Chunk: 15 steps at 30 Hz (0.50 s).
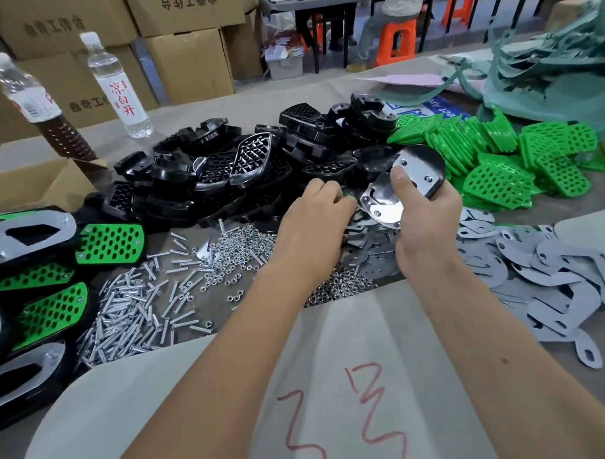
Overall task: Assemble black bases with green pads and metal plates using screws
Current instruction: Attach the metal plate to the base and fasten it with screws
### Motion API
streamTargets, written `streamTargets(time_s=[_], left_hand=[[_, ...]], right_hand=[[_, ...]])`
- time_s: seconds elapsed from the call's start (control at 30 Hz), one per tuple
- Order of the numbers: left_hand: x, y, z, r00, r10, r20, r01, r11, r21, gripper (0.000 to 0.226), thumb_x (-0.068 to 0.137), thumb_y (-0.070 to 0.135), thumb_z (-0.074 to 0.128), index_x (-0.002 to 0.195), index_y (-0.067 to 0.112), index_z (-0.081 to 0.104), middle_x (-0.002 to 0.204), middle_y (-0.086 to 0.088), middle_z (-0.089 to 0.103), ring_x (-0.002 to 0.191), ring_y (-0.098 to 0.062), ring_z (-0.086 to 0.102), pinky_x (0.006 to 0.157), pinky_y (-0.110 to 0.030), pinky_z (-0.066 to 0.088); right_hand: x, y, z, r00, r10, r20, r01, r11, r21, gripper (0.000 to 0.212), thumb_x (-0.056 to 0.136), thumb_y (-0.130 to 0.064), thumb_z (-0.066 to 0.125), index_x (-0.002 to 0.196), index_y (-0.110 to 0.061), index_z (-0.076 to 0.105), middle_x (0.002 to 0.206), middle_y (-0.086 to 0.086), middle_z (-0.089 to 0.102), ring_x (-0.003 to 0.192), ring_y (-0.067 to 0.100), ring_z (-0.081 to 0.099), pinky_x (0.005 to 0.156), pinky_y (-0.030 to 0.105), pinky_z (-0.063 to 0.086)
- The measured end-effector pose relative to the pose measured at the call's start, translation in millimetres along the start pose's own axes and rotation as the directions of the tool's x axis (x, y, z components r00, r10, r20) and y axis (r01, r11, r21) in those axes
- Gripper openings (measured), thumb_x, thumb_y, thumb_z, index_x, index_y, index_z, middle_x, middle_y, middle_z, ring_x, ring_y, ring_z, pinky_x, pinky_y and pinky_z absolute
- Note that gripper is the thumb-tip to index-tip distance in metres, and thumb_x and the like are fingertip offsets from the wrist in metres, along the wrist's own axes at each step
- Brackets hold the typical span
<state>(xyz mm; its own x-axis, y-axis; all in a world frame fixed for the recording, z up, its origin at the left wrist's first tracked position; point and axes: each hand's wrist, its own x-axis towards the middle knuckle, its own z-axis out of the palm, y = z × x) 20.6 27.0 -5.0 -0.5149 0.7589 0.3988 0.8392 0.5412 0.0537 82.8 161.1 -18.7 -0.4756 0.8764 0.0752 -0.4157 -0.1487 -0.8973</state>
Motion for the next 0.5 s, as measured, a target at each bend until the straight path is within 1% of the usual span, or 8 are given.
streamTargets(time_s=[0.1,0.17,0.23,0.3,0.33,0.4,0.43,0.5], left_hand=[[-3.7,-6.9,-0.8,0.996,-0.008,-0.085,0.002,0.998,-0.067,0.030,0.084,-0.011,0.065,0.099,0.015,0.062,0.102,0.002,0.060,0.101,-0.021,0.048,0.071,-0.036,0.048],[-6.0,-12.1,-2.1,0.990,-0.010,-0.143,-0.004,0.996,-0.091,0.028,0.087,-0.012,0.062,0.097,0.013,0.063,0.097,0.002,0.061,0.096,-0.020,0.049,0.073,-0.037,0.049],[-9.7,-17.1,-4.6,0.977,-0.042,-0.207,0.019,0.993,-0.113,0.025,0.089,-0.011,0.059,0.097,0.012,0.064,0.096,0.001,0.062,0.094,-0.019,0.049,0.073,-0.037,0.048],[-15.1,-22.3,-8.0,0.952,-0.152,-0.267,0.100,0.975,-0.198,0.020,0.094,-0.006,0.056,0.097,0.012,0.063,0.097,0.001,0.062,0.094,-0.018,0.049,0.074,-0.035,0.045],[-19.5,-25.8,-10.6,0.926,-0.242,-0.290,0.159,0.946,-0.284,0.018,0.097,-0.003,0.054,0.097,0.014,0.063,0.096,0.003,0.062,0.093,-0.017,0.051,0.075,-0.034,0.044],[-29.2,-32.1,-15.8,0.849,-0.438,-0.295,0.273,0.842,-0.466,0.019,0.101,0.002,0.054,0.095,0.019,0.060,0.093,0.006,0.062,0.088,-0.014,0.057,0.076,-0.032,0.048],[-34.3,-35.4,-18.3,0.809,-0.523,-0.269,0.325,0.779,-0.536,0.020,0.102,0.005,0.055,0.094,0.022,0.058,0.092,0.008,0.063,0.086,-0.012,0.062,0.075,-0.033,0.052],[-44.8,-41.4,-21.8,0.731,-0.660,-0.171,0.390,0.611,-0.689,0.024,0.106,0.007,0.053,0.091,0.026,0.053,0.090,0.007,0.064,0.076,-0.012,0.071,0.067,-0.037,0.057]], right_hand=[[-2.8,-2.9,0.8,1.000,-0.015,0.020,0.015,1.000,0.020,0.019,0.091,-0.015,0.077,0.078,-0.020,0.064,0.071,-0.012,0.065,0.072,0.009,0.058,0.072,0.026,0.053],[-5.5,-4.8,2.1,0.999,-0.006,0.054,0.002,0.998,0.057,0.017,0.092,-0.014,0.075,0.079,-0.019,0.064,0.078,-0.003,0.065,0.079,0.016,0.057,0.077,0.033,0.052],[-8.4,-6.2,3.2,0.995,0.031,0.095,-0.041,0.992,0.115,0.011,0.093,-0.011,0.073,0.085,-0.016,0.069,0.087,0.005,0.067,0.086,0.024,0.060,0.085,0.045,0.053],[-10.7,-6.8,4.7,0.988,0.058,0.140,-0.076,0.989,0.126,0.004,0.095,-0.008,0.070,0.095,-0.011,0.072,0.092,0.006,0.073,0.090,0.026,0.066,0.093,0.053,0.056],[-13.1,-6.2,6.9,0.982,0.077,0.174,-0.098,0.989,0.113,0.005,0.097,-0.007,0.068,0.100,-0.009,0.072,0.093,0.006,0.075,0.089,0.026,0.069,0.091,0.054,0.058],[-19.6,-5.0,12.4,0.957,0.122,0.262,-0.151,0.984,0.094,0.009,0.098,-0.005,0.066,0.105,-0.006,0.071,0.091,0.006,0.077,0.083,0.025,0.074,0.075,0.045,0.062],[-24.0,-4.0,15.9,0.942,0.147,0.301,-0.178,0.981,0.076,0.011,0.098,-0.004,0.065,0.107,-0.005,0.071,0.091,0.006,0.078,0.081,0.024,0.075,0.072,0.042,0.062],[-33.9,-0.8,22.7,0.908,0.204,0.366,-0.226,0.974,0.018,0.015,0.098,-0.005,0.065,0.111,-0.005,0.071,0.094,0.008,0.078,0.083,0.026,0.075,0.076,0.047,0.063]])
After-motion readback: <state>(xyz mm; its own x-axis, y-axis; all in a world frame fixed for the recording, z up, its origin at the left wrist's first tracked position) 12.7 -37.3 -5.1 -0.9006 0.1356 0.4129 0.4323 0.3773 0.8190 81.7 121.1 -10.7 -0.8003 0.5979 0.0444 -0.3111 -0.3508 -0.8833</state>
